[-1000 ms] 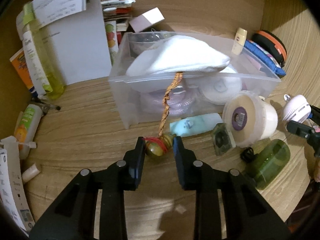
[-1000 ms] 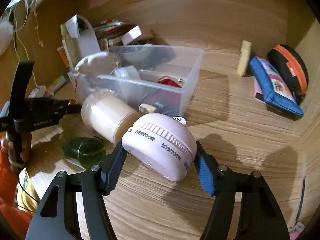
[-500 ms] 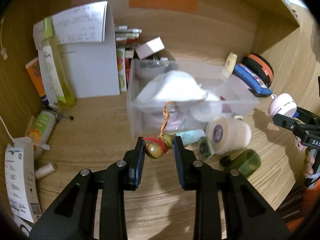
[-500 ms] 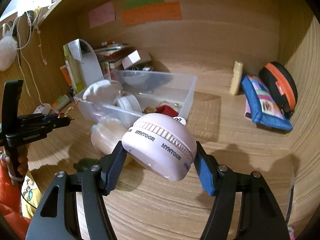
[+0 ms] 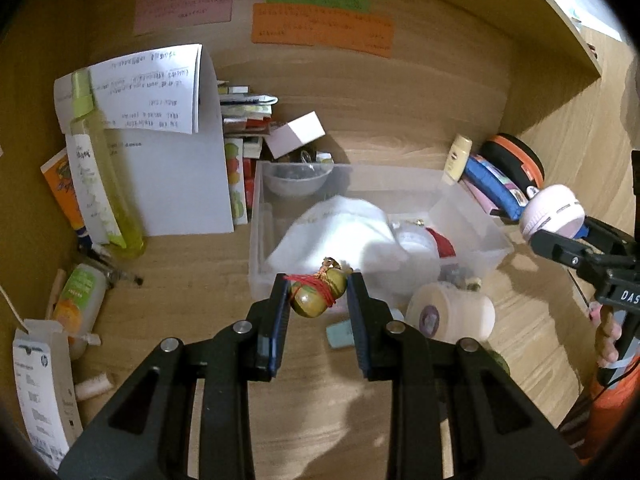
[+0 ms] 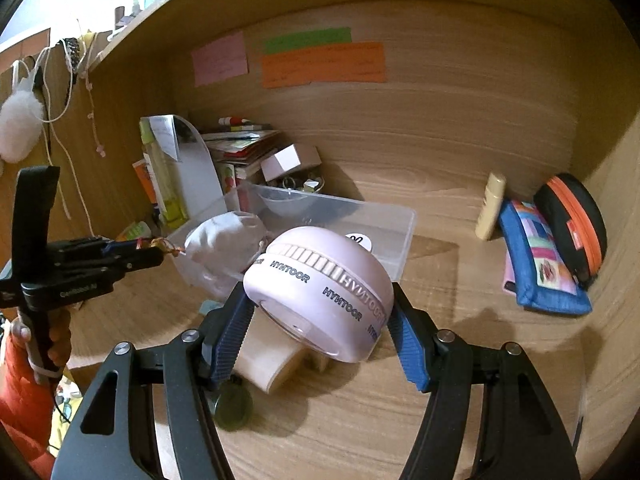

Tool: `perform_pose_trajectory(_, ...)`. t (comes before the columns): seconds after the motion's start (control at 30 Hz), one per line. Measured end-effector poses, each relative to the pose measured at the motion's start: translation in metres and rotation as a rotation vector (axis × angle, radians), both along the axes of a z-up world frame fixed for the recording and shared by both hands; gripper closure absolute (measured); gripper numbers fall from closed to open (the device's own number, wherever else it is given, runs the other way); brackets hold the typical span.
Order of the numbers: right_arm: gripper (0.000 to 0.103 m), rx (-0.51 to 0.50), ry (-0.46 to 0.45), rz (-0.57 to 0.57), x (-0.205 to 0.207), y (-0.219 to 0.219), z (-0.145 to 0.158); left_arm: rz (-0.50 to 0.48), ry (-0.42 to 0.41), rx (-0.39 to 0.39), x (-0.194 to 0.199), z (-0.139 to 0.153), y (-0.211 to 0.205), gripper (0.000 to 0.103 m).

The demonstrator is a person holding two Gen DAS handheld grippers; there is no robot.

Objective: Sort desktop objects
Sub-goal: 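Carry the ornament and pink device into the clear box and open both grippers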

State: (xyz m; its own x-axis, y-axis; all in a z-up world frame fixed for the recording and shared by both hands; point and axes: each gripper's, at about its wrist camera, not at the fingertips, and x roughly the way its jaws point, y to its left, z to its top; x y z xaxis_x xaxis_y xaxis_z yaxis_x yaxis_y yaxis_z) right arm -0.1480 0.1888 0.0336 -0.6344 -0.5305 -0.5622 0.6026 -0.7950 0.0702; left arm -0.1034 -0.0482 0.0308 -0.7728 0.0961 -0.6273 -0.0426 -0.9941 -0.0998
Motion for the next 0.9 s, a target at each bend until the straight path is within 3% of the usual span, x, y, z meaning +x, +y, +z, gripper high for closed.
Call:
perform_pose_trajectory(0.37, 0.041, 0.062, 0.003, -0.032, -0.029, -0.025, -0.006, 0.010, -0.026, -0.008, -0.031, -0.005, -0.005, 0.075)
perform_pose_trajectory(0.73, 0.041, 0.085, -0.064, -0.034, -0.054, -0.036, -0.033, -0.001, -0.077, -0.009, -0.060, -0.024, -0.003, 0.074)
perform_pose_trajectory(0.9, 0.041, 0.085, -0.089, -0.021, -0.058, -0.036, -0.040, -0.004, -0.056, -0.041, -0.065, -0.027, 0.004, 0.074)
